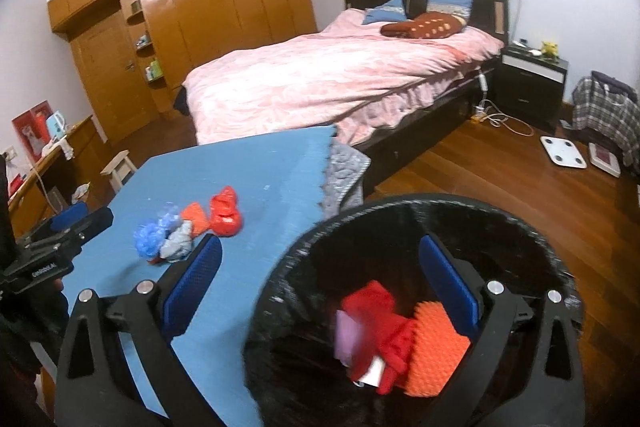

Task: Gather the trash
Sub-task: 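Move both tools back over the blue table toward the plastic bags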

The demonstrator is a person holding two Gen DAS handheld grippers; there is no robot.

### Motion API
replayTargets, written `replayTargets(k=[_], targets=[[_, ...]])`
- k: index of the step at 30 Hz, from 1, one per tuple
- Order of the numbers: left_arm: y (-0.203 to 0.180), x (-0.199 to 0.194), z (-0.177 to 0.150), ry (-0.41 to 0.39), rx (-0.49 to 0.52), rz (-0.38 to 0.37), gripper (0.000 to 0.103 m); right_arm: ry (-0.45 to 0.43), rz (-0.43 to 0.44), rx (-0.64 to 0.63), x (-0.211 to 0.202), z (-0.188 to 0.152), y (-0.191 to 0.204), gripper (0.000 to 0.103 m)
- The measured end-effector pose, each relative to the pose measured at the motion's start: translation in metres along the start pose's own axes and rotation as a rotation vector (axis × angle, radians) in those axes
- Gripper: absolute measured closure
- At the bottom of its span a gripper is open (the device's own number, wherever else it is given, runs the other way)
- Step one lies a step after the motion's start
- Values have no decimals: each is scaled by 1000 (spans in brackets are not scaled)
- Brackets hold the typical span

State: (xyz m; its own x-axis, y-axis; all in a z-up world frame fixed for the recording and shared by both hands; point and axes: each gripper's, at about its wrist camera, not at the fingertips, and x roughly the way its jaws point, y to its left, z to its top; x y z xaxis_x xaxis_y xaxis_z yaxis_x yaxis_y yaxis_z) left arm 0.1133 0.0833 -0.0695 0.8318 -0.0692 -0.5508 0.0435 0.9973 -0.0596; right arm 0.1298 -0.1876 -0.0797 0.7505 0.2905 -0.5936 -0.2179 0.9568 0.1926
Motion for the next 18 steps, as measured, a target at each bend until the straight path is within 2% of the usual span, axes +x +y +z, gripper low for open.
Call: replayTargets(k=[10, 18], targets=[[53, 20, -12, 25, -50, 109, 6, 18, 52, -33, 51, 15, 50, 7], [81, 41, -19, 40, -80, 151, 6, 66, 55, -58, 108, 13, 84, 7]])
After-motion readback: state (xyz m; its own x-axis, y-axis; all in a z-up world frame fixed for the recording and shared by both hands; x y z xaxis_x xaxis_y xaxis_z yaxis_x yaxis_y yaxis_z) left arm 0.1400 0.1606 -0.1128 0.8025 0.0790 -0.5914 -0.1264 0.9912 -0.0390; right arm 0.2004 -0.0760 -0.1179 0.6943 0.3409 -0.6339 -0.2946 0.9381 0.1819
